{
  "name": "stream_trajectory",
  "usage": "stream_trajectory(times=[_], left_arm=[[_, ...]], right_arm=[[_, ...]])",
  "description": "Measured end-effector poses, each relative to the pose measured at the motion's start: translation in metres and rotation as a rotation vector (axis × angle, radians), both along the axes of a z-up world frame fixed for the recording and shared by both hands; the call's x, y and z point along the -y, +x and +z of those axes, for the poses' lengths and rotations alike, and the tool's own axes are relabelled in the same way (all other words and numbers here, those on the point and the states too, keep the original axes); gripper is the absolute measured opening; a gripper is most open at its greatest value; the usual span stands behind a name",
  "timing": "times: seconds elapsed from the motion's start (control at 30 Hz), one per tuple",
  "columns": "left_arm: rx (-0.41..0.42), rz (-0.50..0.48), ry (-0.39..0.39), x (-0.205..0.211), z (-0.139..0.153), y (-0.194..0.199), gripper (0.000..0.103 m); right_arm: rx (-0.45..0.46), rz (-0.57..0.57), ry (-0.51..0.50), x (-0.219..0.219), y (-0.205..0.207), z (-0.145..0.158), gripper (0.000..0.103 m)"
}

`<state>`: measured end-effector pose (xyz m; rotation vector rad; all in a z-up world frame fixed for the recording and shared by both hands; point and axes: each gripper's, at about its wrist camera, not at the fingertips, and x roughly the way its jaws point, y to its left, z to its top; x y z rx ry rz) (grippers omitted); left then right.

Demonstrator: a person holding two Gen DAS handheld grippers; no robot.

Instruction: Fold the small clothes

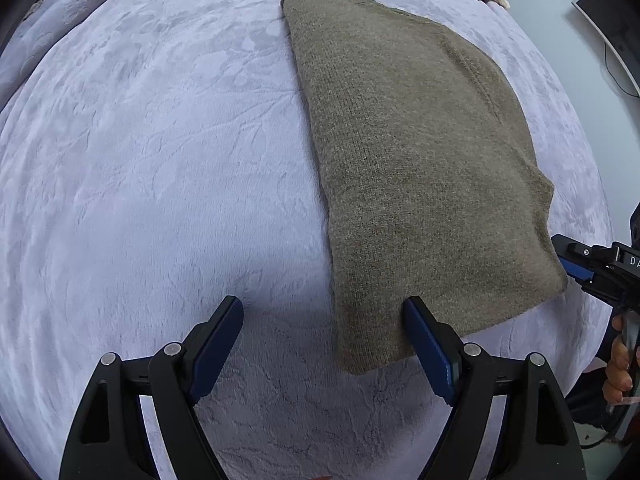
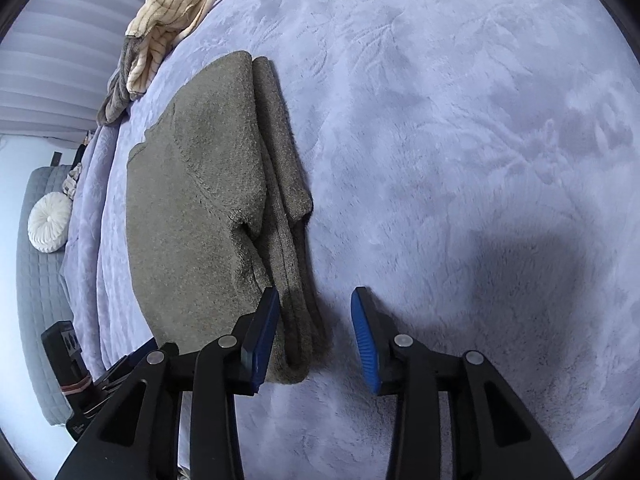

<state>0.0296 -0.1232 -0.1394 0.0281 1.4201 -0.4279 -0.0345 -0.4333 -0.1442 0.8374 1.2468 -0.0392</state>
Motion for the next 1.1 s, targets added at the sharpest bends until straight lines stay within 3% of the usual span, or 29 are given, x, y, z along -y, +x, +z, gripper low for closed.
stream_trajectory(times=[0.1, 0.13, 0.57, 0.87, 1.1], left_arm=[[0.0, 0.003, 0.008, 0.001, 0.0, -0.001, 0.086], [0.003, 0.004, 0.023, 0.002, -0.001, -0.001, 0.103], [-0.016, -0.002, 0.067, 0.0, -0.007, 0.003, 0.103], [-0.074, 0.011, 0.014, -0.01, -0.013, 0.009, 0.103], [-0.025, 0.062, -0.013, -0.036, -0.002, 0.03, 0.103]], right_arm=[[0.0, 0.001, 0.001, 0.0, 0.0, 0.0, 0.042], [0.001, 0.001, 0.003, 0.0, -0.001, 0.0, 0.043], [0.018, 0.014, 0.005, 0.003, 0.001, 0.002, 0.052], [0.046, 0.037, 0.005, 0.008, 0.01, 0.007, 0.056], [0.055, 0.062, 0.011, 0.013, 0.019, 0.006, 0.059]])
